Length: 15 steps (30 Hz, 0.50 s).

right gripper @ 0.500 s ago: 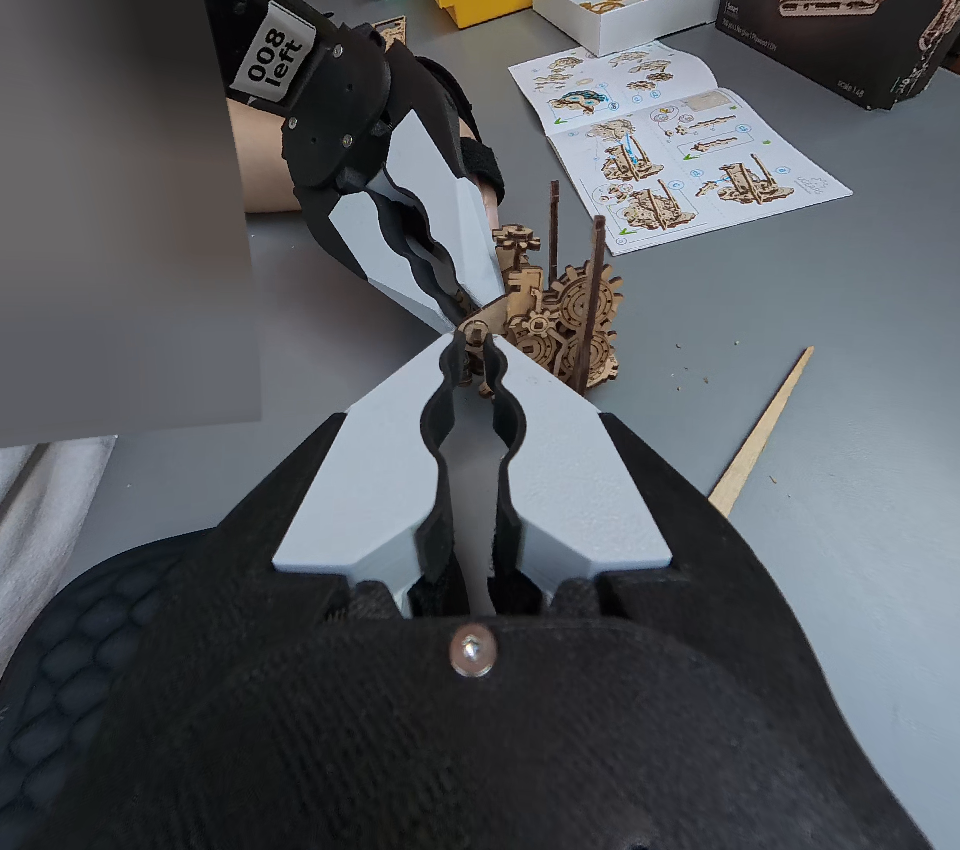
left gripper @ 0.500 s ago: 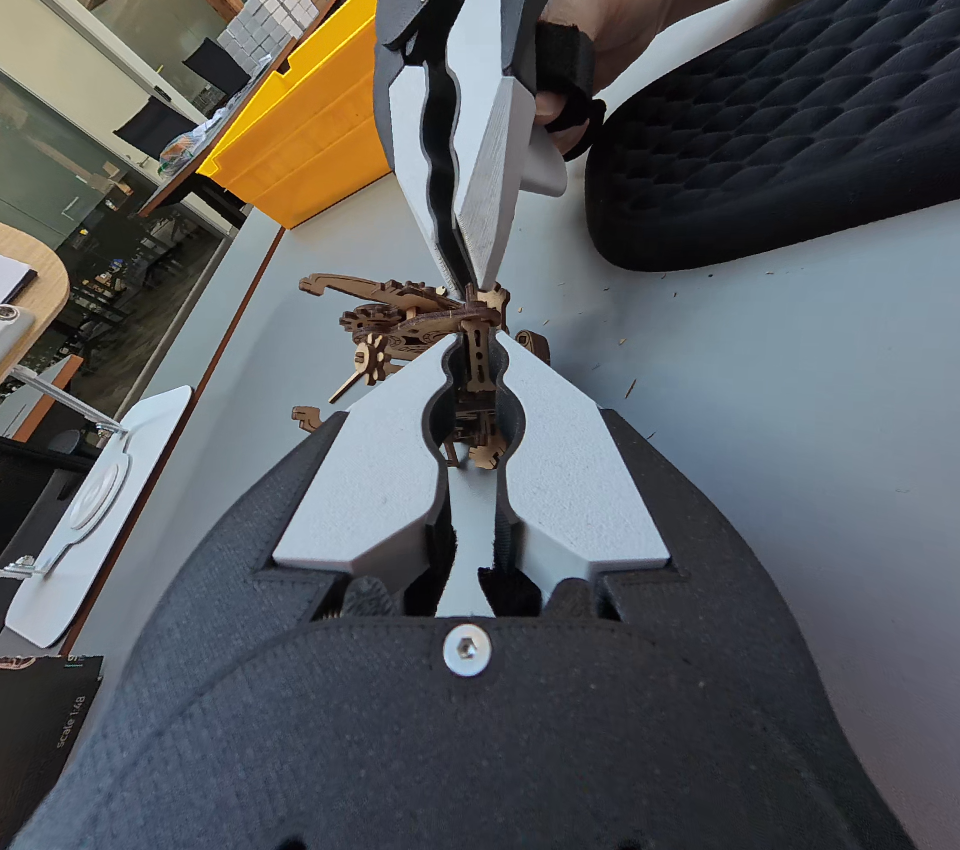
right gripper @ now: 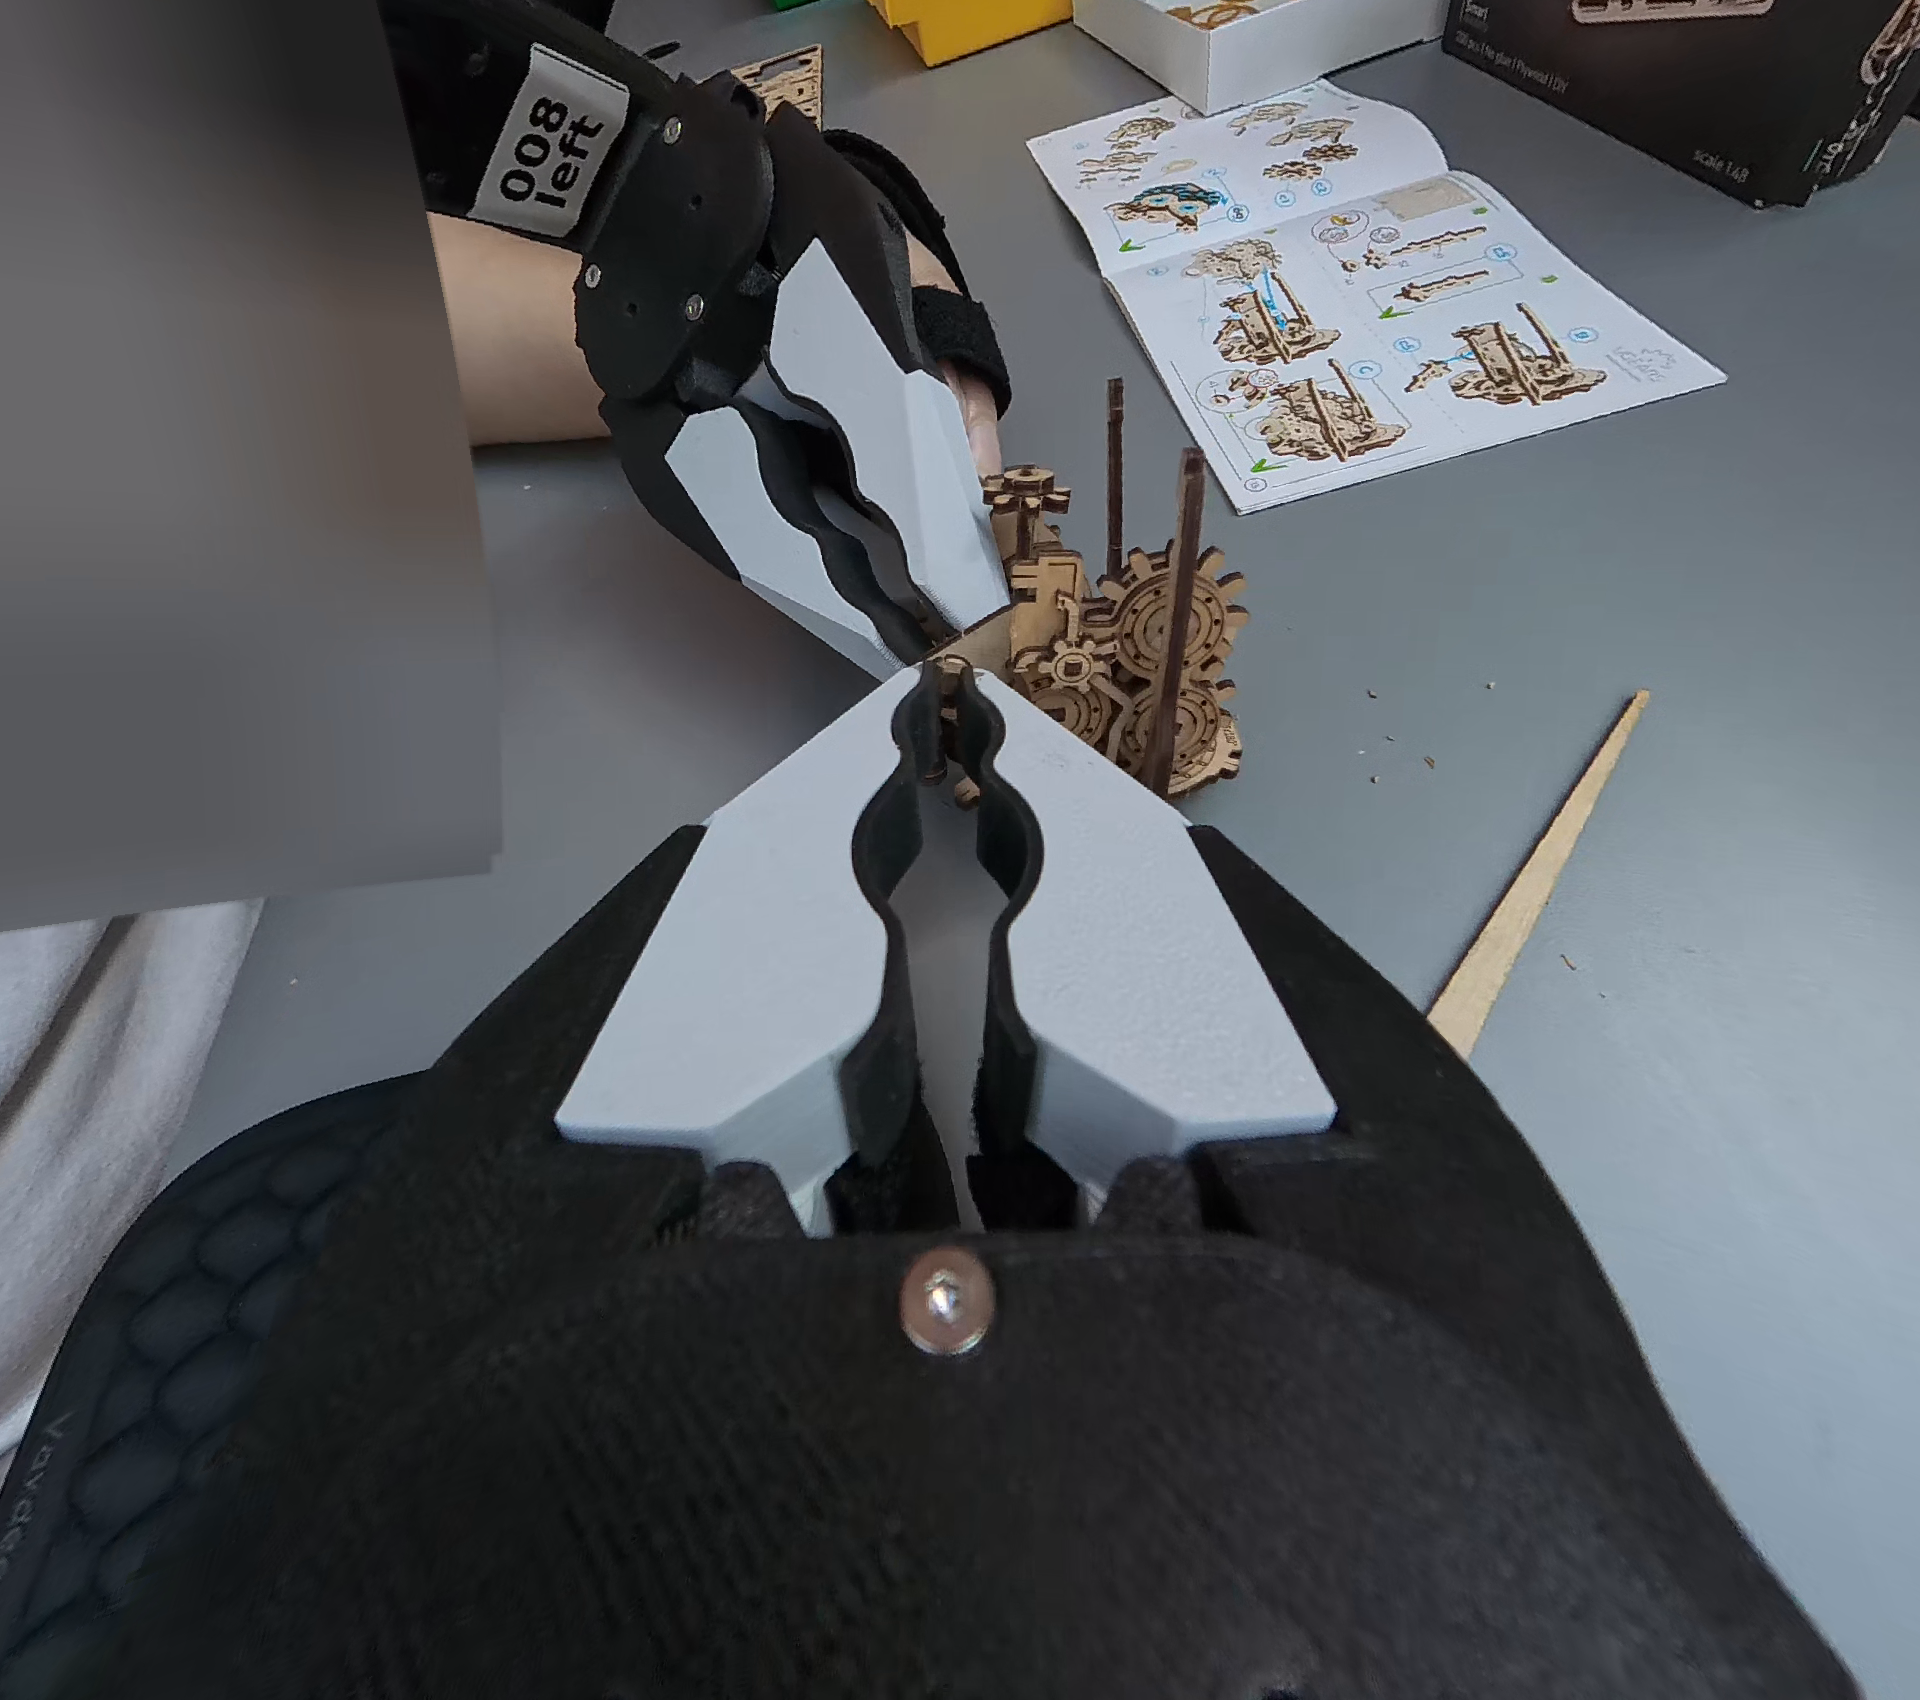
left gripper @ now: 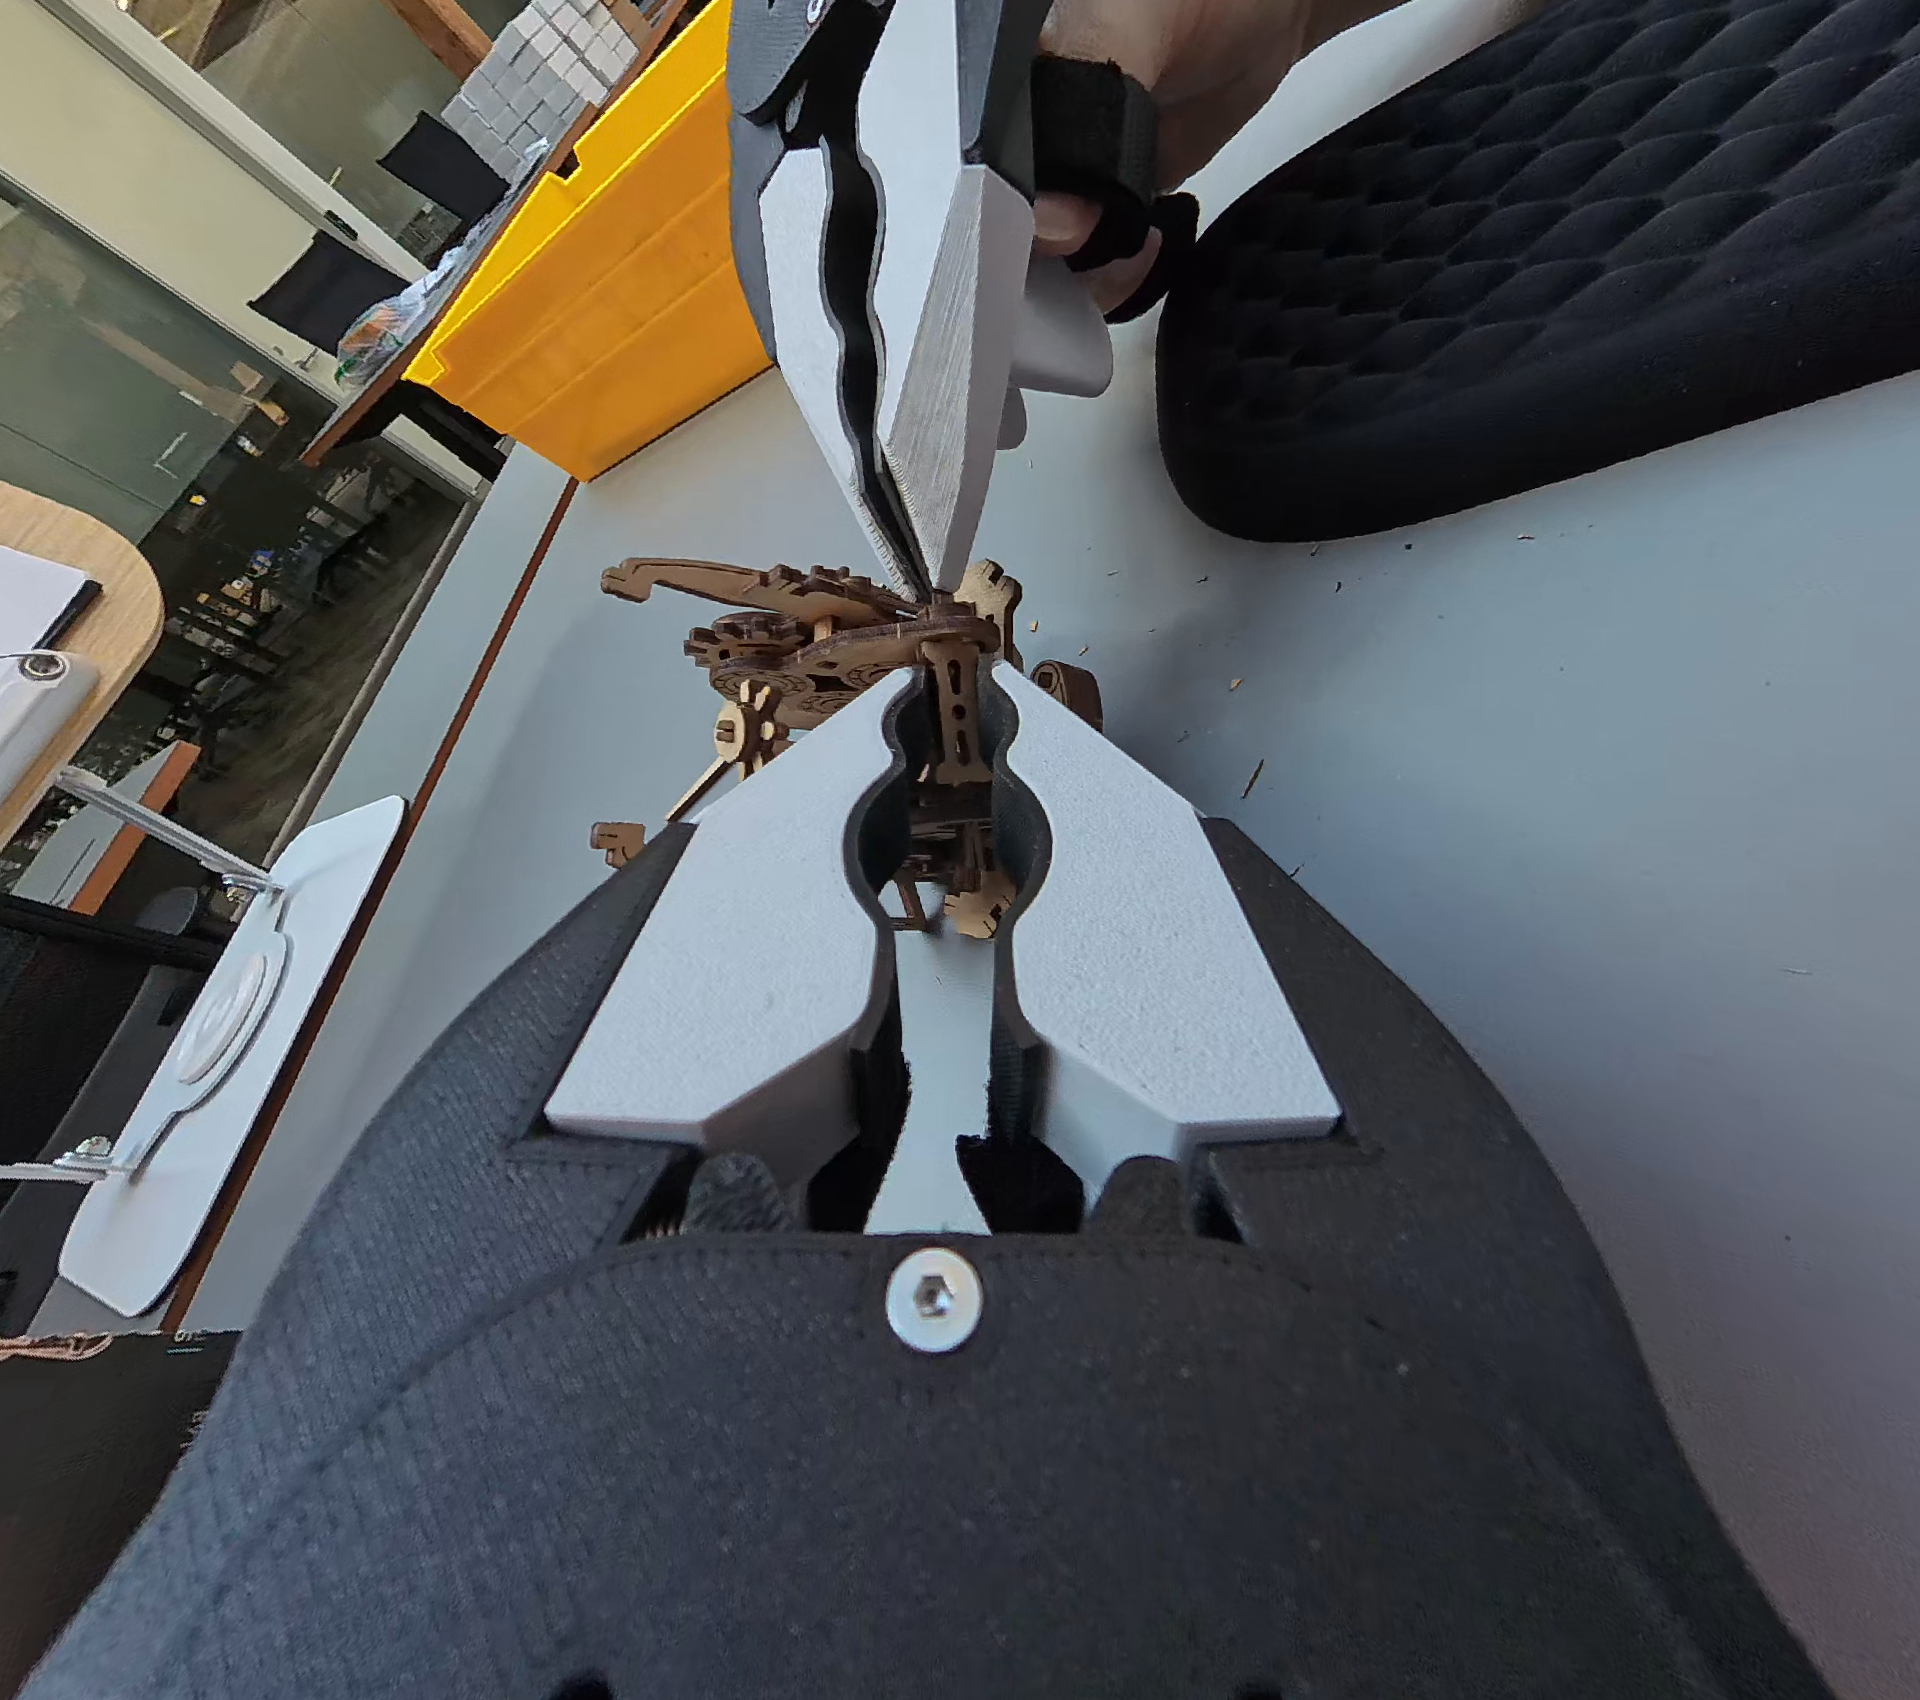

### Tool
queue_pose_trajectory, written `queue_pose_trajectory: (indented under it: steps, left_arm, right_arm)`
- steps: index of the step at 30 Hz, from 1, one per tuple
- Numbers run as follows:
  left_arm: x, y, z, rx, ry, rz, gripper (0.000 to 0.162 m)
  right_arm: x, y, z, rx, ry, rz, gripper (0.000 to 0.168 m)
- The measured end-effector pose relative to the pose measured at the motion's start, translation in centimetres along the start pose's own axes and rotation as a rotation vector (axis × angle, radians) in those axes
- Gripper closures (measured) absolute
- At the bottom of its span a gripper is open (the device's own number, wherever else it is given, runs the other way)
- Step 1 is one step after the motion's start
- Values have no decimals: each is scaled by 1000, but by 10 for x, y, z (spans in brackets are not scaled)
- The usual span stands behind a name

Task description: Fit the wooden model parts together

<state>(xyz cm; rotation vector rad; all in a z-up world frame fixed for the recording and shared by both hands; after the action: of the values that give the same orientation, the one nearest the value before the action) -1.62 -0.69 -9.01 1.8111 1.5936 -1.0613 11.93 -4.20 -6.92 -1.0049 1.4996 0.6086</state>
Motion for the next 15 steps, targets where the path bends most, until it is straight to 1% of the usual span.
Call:
queue_pose_trajectory:
  steps: [6,9,15]
  left_arm:
    - [-1,-1,1,4,7,30,155]
    - [-2,-2,-1,-9,-10,54,147]
    - [-2,-3,-2,-16,-6,66,148]
  right_arm:
    - [-1,-1,-2,-12,13,-7,168]
    - [-2,-2,-2,-10,6,-5,168]
    - [-1,-3,0,-18,38,11,168]
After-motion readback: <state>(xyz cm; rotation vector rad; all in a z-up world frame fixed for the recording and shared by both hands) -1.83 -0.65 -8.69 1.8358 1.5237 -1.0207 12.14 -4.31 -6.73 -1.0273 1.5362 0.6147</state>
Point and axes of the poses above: each gripper's, where its closed fingertips meet, y out along the fingers, x out of its underside, z = x × y across the jaws, the point moved 8 cm from there along -y, back along the fingers, and after that the axes turned 13 degrees about z, right-handed, at the moved point
